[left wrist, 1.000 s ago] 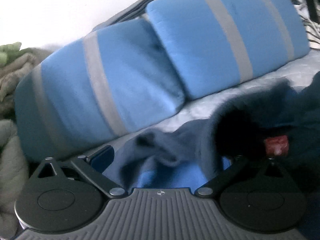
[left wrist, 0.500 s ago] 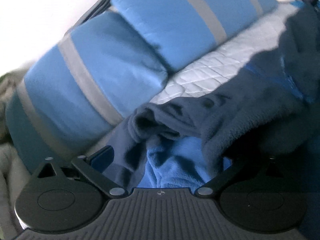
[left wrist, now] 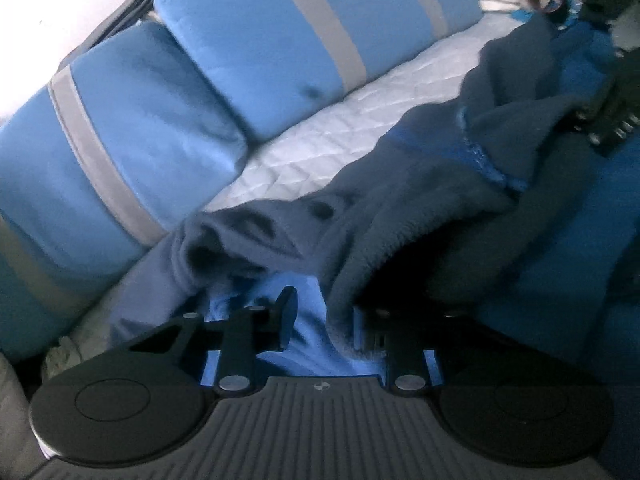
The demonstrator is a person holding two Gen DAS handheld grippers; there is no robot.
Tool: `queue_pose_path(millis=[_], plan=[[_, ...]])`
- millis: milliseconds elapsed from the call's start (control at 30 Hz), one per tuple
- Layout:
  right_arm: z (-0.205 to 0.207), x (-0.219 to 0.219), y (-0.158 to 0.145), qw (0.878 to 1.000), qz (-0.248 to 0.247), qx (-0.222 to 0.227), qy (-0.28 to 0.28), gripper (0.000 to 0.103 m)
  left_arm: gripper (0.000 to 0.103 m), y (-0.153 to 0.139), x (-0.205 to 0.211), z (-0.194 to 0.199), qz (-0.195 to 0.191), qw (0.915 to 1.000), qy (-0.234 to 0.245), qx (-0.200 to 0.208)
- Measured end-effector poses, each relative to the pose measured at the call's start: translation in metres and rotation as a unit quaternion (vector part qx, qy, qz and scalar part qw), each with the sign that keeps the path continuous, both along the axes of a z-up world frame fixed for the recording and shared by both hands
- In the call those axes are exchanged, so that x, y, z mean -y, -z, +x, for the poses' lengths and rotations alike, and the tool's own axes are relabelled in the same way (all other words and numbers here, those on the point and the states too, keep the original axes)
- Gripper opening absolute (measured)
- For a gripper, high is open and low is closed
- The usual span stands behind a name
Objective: Fold clothes
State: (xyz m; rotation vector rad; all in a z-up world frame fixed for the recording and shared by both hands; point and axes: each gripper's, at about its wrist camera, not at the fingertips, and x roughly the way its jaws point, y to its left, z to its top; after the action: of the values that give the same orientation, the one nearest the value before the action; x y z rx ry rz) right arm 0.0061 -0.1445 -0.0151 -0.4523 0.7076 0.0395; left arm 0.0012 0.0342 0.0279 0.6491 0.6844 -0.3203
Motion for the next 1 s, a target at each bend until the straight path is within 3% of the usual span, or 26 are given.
queue_pose_path(millis=[133, 200, 300, 433, 567, 700, 867, 1000], plan=[[0.010, 0.027, -0.009, 0.997, 0.069, -0.022, 0.036, 0.103, 0.027, -0.001, 0.006, -0.008, -0.005, 0.9999, 0.014, -0.003], [0.011, 0.034, -0.009, 0.993, 0.107, -0.040, 0.037, 0.103, 0.021, -0.001, 0.008, -0.008, -0.007, 0.9999, 0.011, -0.003], [0.006, 0.023, -0.010, 0.992, 0.117, -0.039, -0.002, 0.103, 0.017, -0.004, 0.006, -0.006, -0.019, 0.9998, 0.000, 0.001], [-0.011, 0.000, -0.020, 0.989, 0.117, 0.004, -0.089, 0.103, 0.013, -0.011, 0.006, -0.008, -0.027, 0.9996, 0.002, 0.009], [-0.038, -0.029, -0.024, 0.976, 0.090, 0.053, -0.193, 0.103, 0.012, -0.018, 0.006, -0.011, -0.029, 0.9994, 0.004, 0.019], [-0.056, -0.064, -0.016, 0.960, 0.036, 0.091, -0.261, 0.103, 0.012, -0.029, 0.004, -0.014, -0.051, 0.9983, 0.008, 0.025], [-0.055, -0.105, 0.000, 0.947, -0.021, 0.104, -0.304, 0.103, 0.011, -0.037, 0.001, -0.018, -0.075, 0.9966, 0.016, 0.032], [-0.046, -0.131, 0.006, 0.938, -0.039, 0.119, -0.324, 0.103, 0.011, -0.041, -0.005, -0.024, -0.098, 0.9941, 0.034, 0.031]])
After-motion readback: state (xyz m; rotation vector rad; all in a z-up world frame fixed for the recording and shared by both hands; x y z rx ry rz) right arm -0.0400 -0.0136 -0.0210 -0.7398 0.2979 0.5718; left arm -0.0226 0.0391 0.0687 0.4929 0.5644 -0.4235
